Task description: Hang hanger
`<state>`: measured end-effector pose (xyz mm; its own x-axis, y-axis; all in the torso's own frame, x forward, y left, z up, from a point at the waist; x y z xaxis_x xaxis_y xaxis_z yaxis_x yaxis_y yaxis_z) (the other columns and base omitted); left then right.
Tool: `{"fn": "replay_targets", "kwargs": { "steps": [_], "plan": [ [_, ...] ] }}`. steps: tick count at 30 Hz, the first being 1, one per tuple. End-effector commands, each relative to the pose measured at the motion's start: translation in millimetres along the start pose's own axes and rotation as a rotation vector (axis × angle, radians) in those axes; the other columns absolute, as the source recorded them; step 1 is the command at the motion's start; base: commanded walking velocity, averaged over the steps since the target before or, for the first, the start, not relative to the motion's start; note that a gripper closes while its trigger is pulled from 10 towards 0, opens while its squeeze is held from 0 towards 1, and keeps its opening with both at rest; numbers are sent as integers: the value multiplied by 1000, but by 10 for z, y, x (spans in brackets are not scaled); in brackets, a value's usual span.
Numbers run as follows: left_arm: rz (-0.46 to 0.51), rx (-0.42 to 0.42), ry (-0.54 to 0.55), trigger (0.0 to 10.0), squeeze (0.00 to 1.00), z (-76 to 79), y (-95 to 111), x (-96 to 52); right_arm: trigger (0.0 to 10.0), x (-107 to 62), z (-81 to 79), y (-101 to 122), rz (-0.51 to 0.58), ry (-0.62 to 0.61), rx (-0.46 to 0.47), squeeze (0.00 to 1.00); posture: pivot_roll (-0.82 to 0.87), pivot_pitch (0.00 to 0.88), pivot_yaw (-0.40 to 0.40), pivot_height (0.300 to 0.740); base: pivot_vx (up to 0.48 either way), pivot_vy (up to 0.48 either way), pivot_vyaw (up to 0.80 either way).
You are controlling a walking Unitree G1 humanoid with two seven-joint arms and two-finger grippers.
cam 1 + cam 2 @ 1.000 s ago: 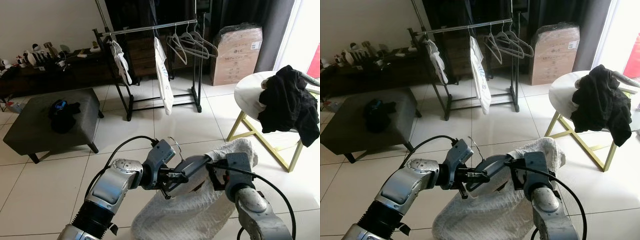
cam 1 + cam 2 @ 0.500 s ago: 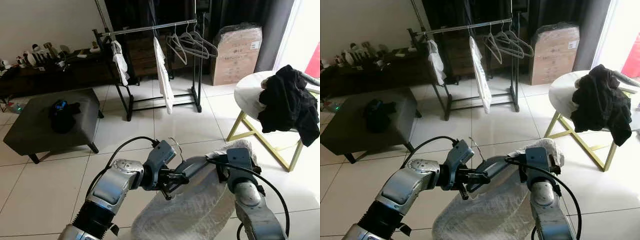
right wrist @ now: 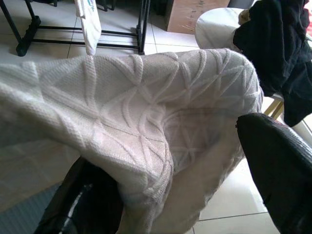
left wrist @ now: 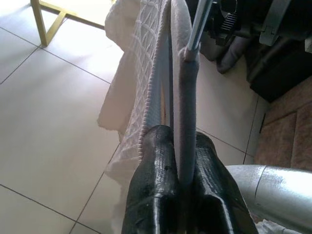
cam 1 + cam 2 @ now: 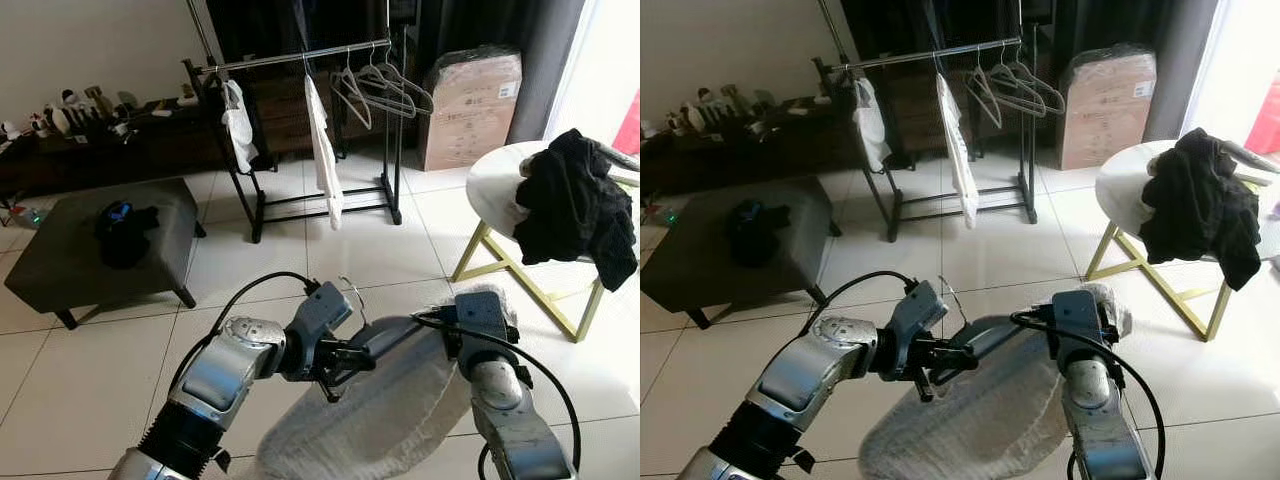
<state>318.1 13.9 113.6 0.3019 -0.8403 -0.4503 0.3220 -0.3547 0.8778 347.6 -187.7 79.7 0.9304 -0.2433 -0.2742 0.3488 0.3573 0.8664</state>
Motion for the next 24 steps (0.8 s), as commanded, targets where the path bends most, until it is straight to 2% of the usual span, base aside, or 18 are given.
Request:
{"fn": "replay_targets", "kwargs": {
  "steps": [1, 8, 14, 20, 24],
  "plan": [
    [-12, 25, 13, 10000, 0, -27, -33, -49, 0, 8, 37, -27, -4, -13, -7, 0, -140, 76, 144, 740, 0, 0, 0],
    [-82, 69, 33, 10000, 0, -64, -189, -75, 0, 13, 83, -35, 0, -13, -18, 0, -141, 76, 142, 740, 0, 0, 0],
    [-180, 167, 43, 10000, 0, -111, -410, -202, 0, 48, 150, -30, 0, -23, -26, 0, -136, 80, 144, 740, 0, 0, 0],
    [-154, 217, 69, 10000, 0, -158, -447, -340, 0, 102, 217, -65, -18, -33, -36, 0, -132, 84, 145, 740, 0, 0, 0],
    [-116, 238, 38, 10000, 0, -96, -426, -422, 0, 140, 261, -124, -39, -38, -43, 0, -127, 87, 144, 740, 0, 0, 0]
  ]
}}
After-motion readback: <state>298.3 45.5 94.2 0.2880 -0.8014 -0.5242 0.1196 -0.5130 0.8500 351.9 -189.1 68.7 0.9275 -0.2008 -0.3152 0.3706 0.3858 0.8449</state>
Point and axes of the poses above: a point about 5 cm out from each wrist's last joint towards the gripper, its own x axis pointing out of the wrist towards the gripper, its own y axis along the axis of the wrist's last joint, z = x × y, the point moved 6 cm from there along x, pointing out of the wrist towards the gripper, and after that the axes turned 5 degrees about -x, right-handed, at the moved point
